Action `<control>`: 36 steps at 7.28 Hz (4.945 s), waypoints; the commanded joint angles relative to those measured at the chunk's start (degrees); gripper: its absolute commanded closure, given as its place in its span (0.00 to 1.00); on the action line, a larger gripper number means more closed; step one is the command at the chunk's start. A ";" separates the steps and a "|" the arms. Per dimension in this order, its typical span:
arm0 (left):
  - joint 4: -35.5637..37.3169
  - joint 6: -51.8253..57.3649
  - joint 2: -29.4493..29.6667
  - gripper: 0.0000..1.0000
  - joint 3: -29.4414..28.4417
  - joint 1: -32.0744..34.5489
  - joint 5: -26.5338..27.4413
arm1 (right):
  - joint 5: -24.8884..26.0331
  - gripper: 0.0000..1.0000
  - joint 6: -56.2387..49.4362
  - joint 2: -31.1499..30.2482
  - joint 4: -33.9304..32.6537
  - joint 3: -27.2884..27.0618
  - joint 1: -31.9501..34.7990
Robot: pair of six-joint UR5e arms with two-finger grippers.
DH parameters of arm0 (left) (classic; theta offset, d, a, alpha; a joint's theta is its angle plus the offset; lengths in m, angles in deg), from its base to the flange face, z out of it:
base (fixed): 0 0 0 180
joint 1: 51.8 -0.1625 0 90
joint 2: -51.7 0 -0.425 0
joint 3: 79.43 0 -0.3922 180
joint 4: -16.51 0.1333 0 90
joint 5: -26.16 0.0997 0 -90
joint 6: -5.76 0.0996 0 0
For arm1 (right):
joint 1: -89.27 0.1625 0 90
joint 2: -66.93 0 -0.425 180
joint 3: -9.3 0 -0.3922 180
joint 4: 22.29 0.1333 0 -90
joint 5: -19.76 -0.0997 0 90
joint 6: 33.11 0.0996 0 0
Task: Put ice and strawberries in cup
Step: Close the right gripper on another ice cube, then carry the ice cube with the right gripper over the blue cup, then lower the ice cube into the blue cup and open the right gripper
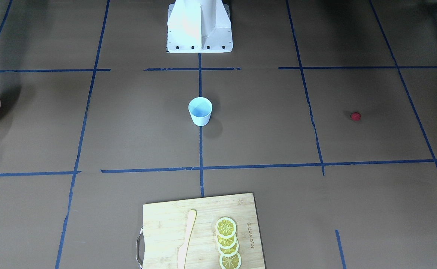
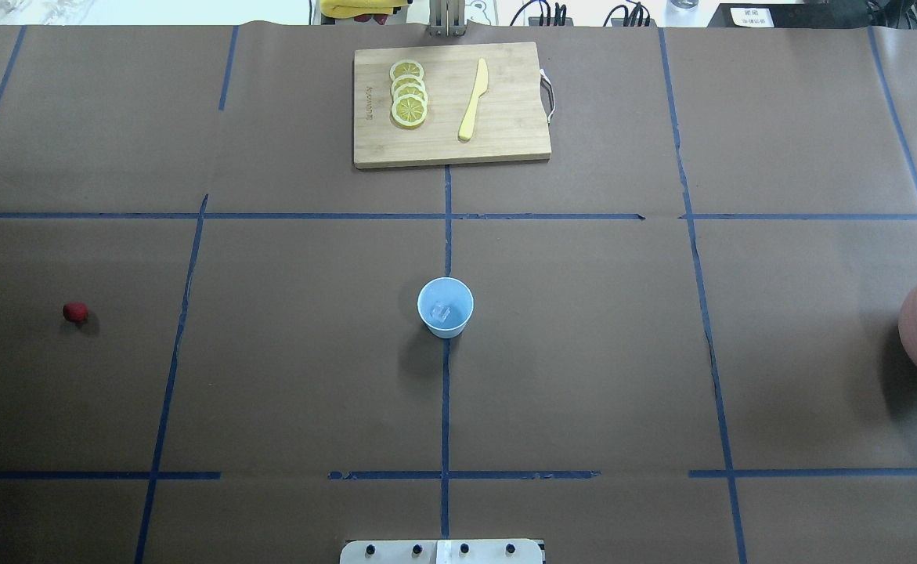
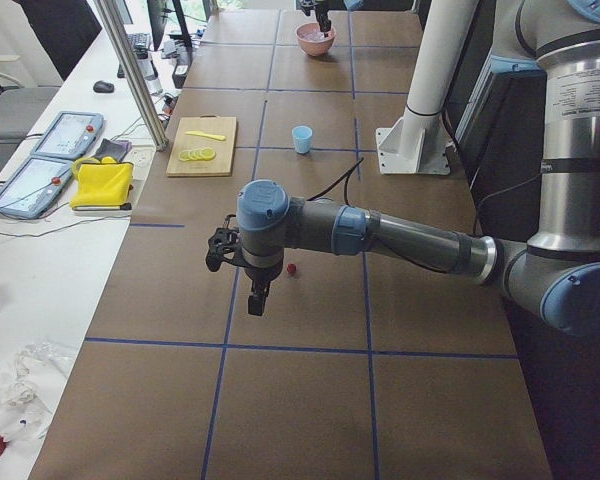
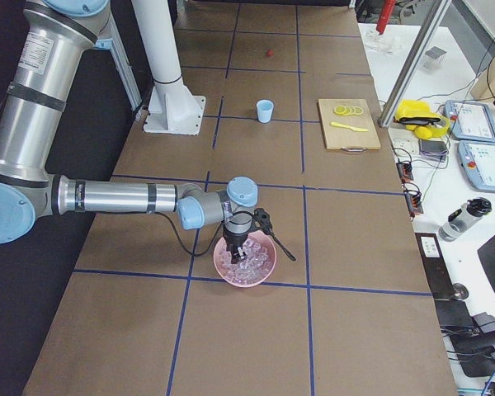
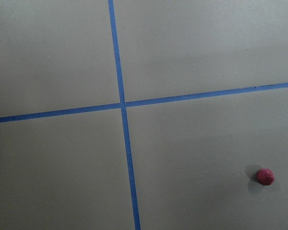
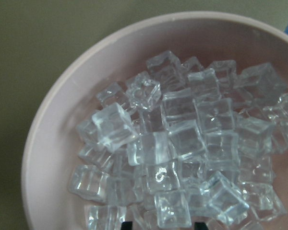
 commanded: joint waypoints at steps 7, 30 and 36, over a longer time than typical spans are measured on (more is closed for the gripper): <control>0.00 -0.02 0.00 0.00 0.36 0.00 -0.28 | 0.00 0.50 0.00 1.18 -0.19 1.06 -0.42; 1.76 -0.02 -0.35 0.00 0.71 0.00 -0.28 | 15.38 1.00 67.15 73.08 -27.71 16.16 -36.01; 1.76 -0.02 -0.26 0.00 0.80 -0.09 -0.28 | 15.91 0.74 67.15 72.29 -27.52 17.05 -37.95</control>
